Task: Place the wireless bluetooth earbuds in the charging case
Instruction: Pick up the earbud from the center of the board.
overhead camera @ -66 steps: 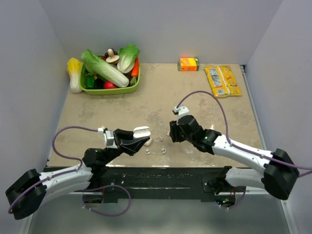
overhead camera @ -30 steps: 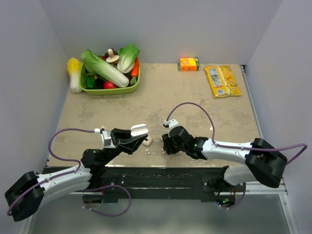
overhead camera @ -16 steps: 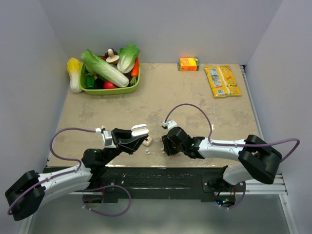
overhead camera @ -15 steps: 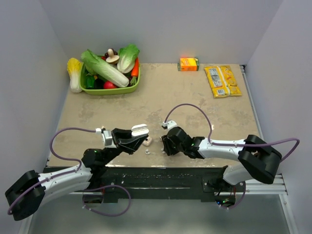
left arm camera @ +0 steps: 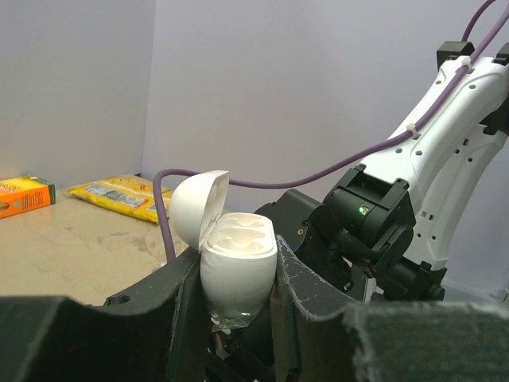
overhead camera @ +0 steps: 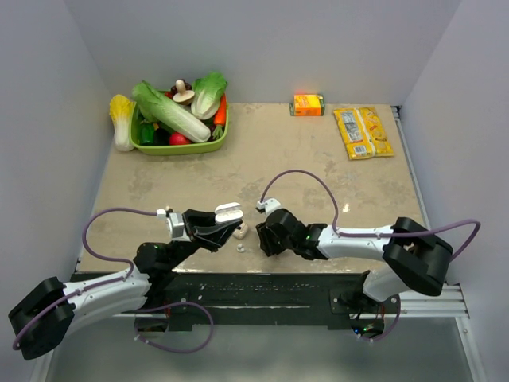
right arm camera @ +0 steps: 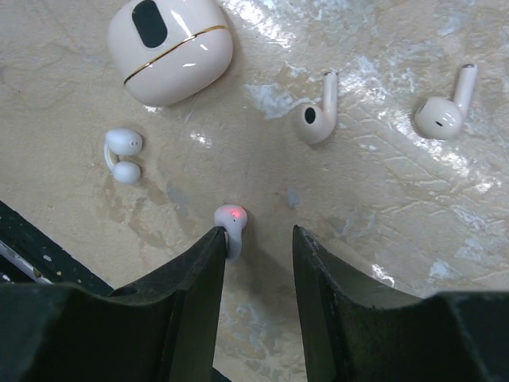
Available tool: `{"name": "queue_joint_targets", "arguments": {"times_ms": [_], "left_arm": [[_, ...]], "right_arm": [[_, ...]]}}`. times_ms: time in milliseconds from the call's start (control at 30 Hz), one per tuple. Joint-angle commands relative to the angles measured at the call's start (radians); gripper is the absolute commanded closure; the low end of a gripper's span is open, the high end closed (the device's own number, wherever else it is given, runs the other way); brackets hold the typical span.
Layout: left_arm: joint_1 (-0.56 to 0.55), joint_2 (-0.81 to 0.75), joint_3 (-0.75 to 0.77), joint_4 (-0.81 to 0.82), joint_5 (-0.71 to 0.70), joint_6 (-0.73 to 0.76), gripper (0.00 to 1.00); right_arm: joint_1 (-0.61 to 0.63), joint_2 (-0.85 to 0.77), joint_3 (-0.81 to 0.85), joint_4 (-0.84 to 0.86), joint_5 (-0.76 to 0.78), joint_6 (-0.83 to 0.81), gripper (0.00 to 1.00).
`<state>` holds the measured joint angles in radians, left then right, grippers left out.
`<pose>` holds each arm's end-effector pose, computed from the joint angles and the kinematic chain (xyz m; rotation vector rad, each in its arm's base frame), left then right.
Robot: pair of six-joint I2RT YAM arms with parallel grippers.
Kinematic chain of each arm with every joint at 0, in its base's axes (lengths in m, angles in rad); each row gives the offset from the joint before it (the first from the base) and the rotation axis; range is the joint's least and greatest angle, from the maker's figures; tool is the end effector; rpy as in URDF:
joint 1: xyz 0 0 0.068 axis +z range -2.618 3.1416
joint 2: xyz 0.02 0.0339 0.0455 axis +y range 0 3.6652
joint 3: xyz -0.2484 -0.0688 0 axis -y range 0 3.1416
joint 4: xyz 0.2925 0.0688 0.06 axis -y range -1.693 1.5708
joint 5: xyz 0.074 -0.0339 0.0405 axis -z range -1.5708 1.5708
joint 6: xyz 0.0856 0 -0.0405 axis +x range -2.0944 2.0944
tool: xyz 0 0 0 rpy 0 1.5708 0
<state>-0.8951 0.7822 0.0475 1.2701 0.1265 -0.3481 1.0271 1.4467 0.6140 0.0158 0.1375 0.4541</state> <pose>0.1403 -0.1923 0.2181 0.4171 1.0315 -1.1877 0.1855 0.2842 0.0682 -0.6270 2.3643 0.5288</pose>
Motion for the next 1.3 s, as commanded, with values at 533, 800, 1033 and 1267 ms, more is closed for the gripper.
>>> {"name": "queue_joint_targets", "arguments": {"times_ms": [533, 800, 1033, 1267], "left_arm": [[0.001, -0.009, -0.201, 0.077, 0.007, 0.02, 1.0], [0.001, 0.181, -0.126, 0.21, 0.035, 0.006, 1.0], [0.004, 0.333, 0.033, 0.241, 0.206, -0.022, 1.0], [0.028, 0.45, 0.153, 0.29, 0.47, -0.109, 1.0]], "right_arm": [[0.022, -0.199, 0.029, -0.072, 0.083, 0.015, 1.0], [0.022, -0.612, 0.217, -0.447, 0.202, -0.12, 1.0], [0.022, -0.724, 0.369, -0.585, -0.077, -0.302, 1.0], [0.03, -0.735, 0.412, -0.62, -0.28, -0.405, 1.0]]}}
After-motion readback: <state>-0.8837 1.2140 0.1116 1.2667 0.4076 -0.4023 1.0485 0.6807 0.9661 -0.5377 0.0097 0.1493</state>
